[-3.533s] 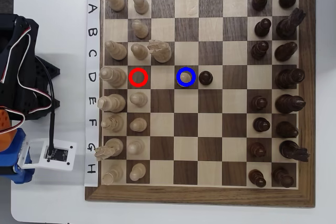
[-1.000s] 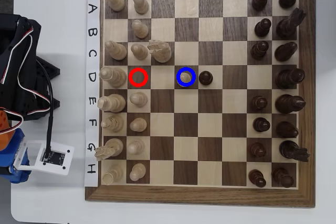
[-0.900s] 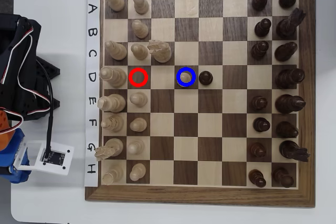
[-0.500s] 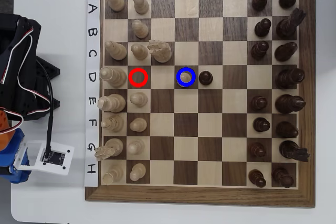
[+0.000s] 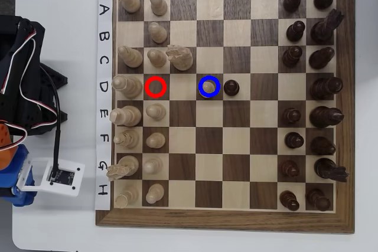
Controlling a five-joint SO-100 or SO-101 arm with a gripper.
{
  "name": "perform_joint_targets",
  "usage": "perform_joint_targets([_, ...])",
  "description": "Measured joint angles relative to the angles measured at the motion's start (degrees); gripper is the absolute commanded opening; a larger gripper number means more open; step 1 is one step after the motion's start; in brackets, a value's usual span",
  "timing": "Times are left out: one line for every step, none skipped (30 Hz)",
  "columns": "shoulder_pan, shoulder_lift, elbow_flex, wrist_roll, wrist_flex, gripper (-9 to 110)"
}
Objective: Move the piece to destination
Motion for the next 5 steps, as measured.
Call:
perform_joint_targets([0.3, 0.0, 0.0, 0.2, 0.0, 0])
perform_joint_targets([0.4, 0.0, 0.0, 0.4, 0.0, 0])
perform_joint_targets([0.7, 0.0, 0.0, 0.5, 0.0, 0])
perform_joint_targets([0.9, 0.0, 0.0, 0.6, 0.0, 0])
perform_joint_targets([1.1, 0.0, 0.0, 0.9, 0.0, 0])
